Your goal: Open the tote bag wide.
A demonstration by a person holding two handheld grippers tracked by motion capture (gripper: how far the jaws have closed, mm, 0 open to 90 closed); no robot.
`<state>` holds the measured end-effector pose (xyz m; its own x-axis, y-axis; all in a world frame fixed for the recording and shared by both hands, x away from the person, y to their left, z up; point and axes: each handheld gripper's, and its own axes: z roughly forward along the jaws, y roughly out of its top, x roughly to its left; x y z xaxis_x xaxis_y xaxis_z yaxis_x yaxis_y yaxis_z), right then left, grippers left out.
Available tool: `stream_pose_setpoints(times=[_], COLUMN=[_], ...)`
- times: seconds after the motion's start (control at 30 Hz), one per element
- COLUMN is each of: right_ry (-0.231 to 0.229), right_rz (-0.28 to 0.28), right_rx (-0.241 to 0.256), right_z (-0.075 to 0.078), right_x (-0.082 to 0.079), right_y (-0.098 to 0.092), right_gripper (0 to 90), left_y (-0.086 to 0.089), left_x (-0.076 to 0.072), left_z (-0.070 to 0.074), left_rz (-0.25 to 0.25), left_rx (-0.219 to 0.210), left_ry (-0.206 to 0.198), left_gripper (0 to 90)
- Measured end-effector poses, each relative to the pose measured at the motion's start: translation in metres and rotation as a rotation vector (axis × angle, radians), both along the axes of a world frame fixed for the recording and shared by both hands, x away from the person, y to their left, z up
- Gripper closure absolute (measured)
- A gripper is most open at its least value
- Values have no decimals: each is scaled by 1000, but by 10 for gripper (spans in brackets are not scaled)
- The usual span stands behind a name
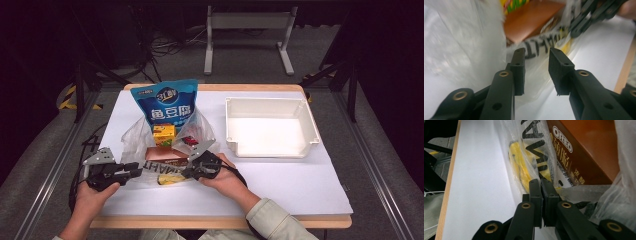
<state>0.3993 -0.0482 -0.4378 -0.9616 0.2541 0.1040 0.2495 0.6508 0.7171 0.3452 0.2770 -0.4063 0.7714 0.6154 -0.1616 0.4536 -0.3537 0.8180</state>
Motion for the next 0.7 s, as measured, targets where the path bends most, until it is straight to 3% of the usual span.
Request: stream_pose_setpoints(times=[0.13,0.17,0.27,0.43,0.63,0.7], right_ry=[1,3,4,6,3,3], right_rz=[2,2,6,10,10,10], right_rx=[1,1,-1,3,3,2], right_z=[0,0,-1,-1,-1,-1], right_x=[0,0,-1,-1,-2,-2], right_y=[1,1,2,3,3,3], right_gripper=[874,873,872,868,860,859], left_y=[1,1,0,-1,3,-1], left_x=[-3,-1,5,29,43,46], left_z=[13,15,15,3,-7,-10], left_rz=[13,24,58,157,163,160], left_rx=[-62,-59,-55,-29,-67,-60], left_ry=[-90,-110,-122,-70,-3,13], left_gripper=[596,576,524,546,536,522])
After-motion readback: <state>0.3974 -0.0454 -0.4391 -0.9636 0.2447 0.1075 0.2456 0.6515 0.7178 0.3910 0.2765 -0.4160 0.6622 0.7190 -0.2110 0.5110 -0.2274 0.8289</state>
